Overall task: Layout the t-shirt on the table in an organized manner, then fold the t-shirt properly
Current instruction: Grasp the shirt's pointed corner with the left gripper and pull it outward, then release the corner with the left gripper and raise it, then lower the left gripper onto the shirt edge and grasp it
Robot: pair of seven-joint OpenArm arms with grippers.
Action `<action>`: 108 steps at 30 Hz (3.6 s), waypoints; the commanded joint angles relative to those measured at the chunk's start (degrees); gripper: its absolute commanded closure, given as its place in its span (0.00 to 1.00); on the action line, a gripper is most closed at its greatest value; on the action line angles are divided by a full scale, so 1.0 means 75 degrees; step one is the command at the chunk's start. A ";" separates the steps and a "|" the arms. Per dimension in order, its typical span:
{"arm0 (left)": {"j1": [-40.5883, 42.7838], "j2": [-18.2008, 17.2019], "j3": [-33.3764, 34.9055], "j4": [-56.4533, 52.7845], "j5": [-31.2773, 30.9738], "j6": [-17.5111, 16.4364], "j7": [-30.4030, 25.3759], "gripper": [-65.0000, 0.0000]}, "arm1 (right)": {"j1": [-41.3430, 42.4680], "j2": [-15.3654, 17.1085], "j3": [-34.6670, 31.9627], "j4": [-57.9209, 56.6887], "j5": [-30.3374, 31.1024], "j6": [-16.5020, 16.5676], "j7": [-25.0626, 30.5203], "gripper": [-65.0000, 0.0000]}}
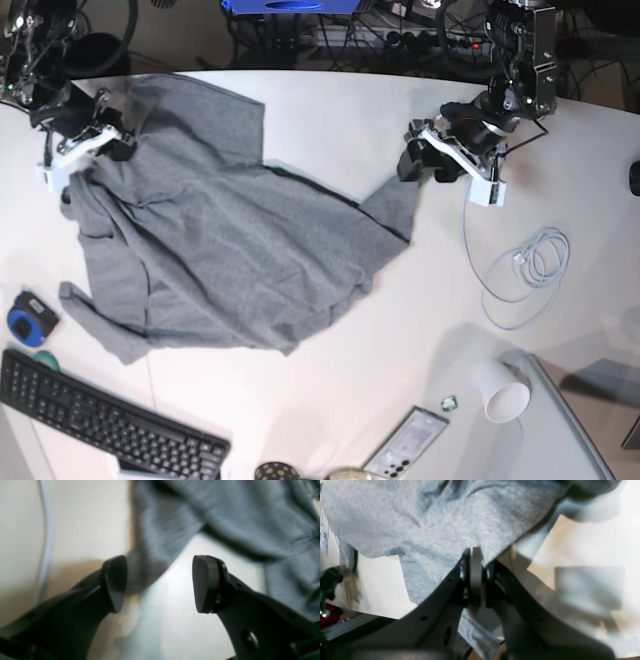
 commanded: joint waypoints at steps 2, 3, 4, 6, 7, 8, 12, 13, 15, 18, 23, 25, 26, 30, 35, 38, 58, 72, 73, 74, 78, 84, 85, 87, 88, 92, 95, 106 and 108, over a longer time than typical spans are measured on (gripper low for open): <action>-0.0206 -0.0050 -0.0051 -0.0109 0.0034 -0.0034 -0.0157 0.40 | 0.0014 0.0088 0.0026 0.0137 0.0127 0.0119 0.0086 0.99; -0.0265 -0.0050 -0.0051 -0.0226 0.0163 -0.0034 -0.0157 0.40 | 0.0014 0.0100 0.0026 0.0148 0.0127 0.0119 0.0086 0.99; -0.0312 -0.0050 -0.0051 -0.0320 0.0304 -0.0034 -0.0157 0.40 | 0.0014 0.0100 0.0026 0.0148 0.0127 0.0119 0.0086 0.99; -0.0429 -0.0050 -0.0004 -0.0484 0.0527 -0.0034 -0.0157 0.40 | 0.0014 0.0100 0.0026 0.0148 0.0127 0.0119 0.0086 0.99; -0.0476 -0.0038 0.0019 -0.0531 0.0597 -0.0034 -0.0157 0.40 | 0.0014 0.0100 0.0026 0.0148 0.0127 0.0119 0.0086 0.99; -0.0511 -0.0038 0.0019 -0.0578 0.0632 -0.0034 -0.0169 0.40 | 0.0014 0.0100 0.0026 0.0148 0.0127 0.0119 0.0086 0.99; -0.0757 -0.0026 0.0101 -0.0847 0.0679 -0.0034 -0.0169 0.52 | 0.0014 0.0064 0.0026 0.0148 0.0127 0.0119 0.0086 0.99; -0.0828 -0.0038 0.0218 -0.0941 0.0679 -0.0034 -0.0169 0.64 | 0.0014 0.0064 0.0026 0.0148 0.0127 0.0119 0.0086 0.99; -0.0968 -0.0061 0.0406 -0.1211 0.0773 -0.0034 -0.0169 0.92 | 0.0014 0.0064 0.0026 0.0148 0.0127 0.0131 0.0086 0.99; -0.1191 -0.0026 0.0594 -0.1516 0.1546 -0.0034 -0.0181 1.00 | 0.0014 0.0053 0.0014 0.0231 0.0138 0.0131 0.0086 0.99; -0.1238 0.0079 0.0523 -0.1105 0.2449 -0.0034 -0.0181 1.00 | -0.0139 0.0053 0.0014 0.0723 0.0138 0.0131 0.0075 0.99; -0.1226 0.0068 0.0523 -0.0707 0.2859 -0.0022 -0.0181 1.00 | -0.0209 0.0053 0.0014 0.0946 0.0138 0.0131 0.0051 0.99; -0.1226 0.0068 0.0523 -0.0508 0.3141 -0.0022 -0.0181 1.00 | -0.0233 0.0064 0.0026 0.1051 0.0138 0.0131 -0.0054 0.99; -0.1203 0.0068 0.0523 0.0090 0.4360 -0.0022 -0.0181 1.00 | -0.0303 0.0053 0.0284 0.1438 0.0138 0.0131 -0.0430 0.99; -0.1156 0.0056 0.0523 0.0864 0.5579 -0.0022 -0.0181 1.00 | -0.0244 0.0111 0.1210 0.1743 0.0138 0.0142 -0.0934 0.99; -0.1156 -0.0026 0.0558 0.1216 0.6282 -0.0022 -0.0181 1.00 | -0.0033 0.0322 0.1632 0.1719 0.0103 0.0142 -0.1238 0.99; -0.0324 -0.0003 0.0617 0.1427 0.7606 -0.0022 -0.0111 0.67 | -0.0092 0.0369 0.1069 0.1239 -0.0565 0.0142 -0.1578 0.99; 0.0227 -0.0143 -0.0508 0.2997 0.2906 -0.0069 0.1542 0.37 | -0.0080 0.0381 0.0624 0.1239 -0.0577 0.0142 -0.1578 0.99; 0.0333 -0.0155 -0.0813 0.3138 0.2050 -0.0069 0.1847 0.37 | -0.0092 0.0381 0.0624 0.1239 -0.0577 0.0142 -0.1578 0.99; 0.0427 -0.0155 -0.1059 0.3150 0.1277 -0.0069 0.2023 0.37 | -0.0092 0.0381 0.0624 0.1239 -0.0577 0.0142 -0.1578 0.99; 0.0731 -0.0167 -0.1598 0.2212 -0.1314 -0.0069 0.2140 0.37 | -0.0092 0.0404 0.0636 0.1239 -0.0588 0.0142 -0.1578 0.99; 0.0685 0.0267 -0.1540 0.0629 -0.2287 -0.0069 0.2058 0.37 | -0.0092 0.0569 0.0624 0.1227 -0.0600 0.0142 -0.1567 0.99; 0.0673 0.0337 -0.1516 0.0501 -0.2287 -0.0069 0.1859 0.37 | -0.0092 0.0569 0.0624 0.1227 -0.0600 0.0142 -0.1567 0.99; 0.0673 0.0408 -0.1423 0.0419 -0.2287 -0.0069 0.1343 0.37 | -0.0092 0.0580 0.0624 0.1227 -0.0600 0.0142 -0.1567 0.99; 0.0673 0.0396 -0.1200 0.0419 -0.2287 -0.0069 0.1190 0.37 | -0.0092 0.0580 0.0624 0.1227 -0.0600 0.0142 -0.1567 0.99; 0.0509 0.0361 -0.0579 0.0395 -0.2287 -0.0069 0.0769 0.37 | -0.0092 0.0580 0.0624 0.1227 -0.0600 0.0142 -0.1567 0.99; 0.0216 0.0396 -0.0508 -0.0179 -0.2298 -0.0057 0.0675 0.38 | -0.0092 0.0580 0.0624 0.1227 -0.0600 0.0142 -0.1567 0.99; -0.0417 0.0560 -0.0520 -0.1527 -0.2333 -0.0046 0.0686 0.38 | -0.0150 0.0756 0.0694 0.1227 -0.0600 0.0142 -0.1567 0.99; -0.0159 0.0572 -0.0520 -0.1129 -0.2345 -0.0034 0.0698 0.38 | -0.0186 0.0768 0.0694 0.1227 -0.0600 0.0142 -0.1567 0.99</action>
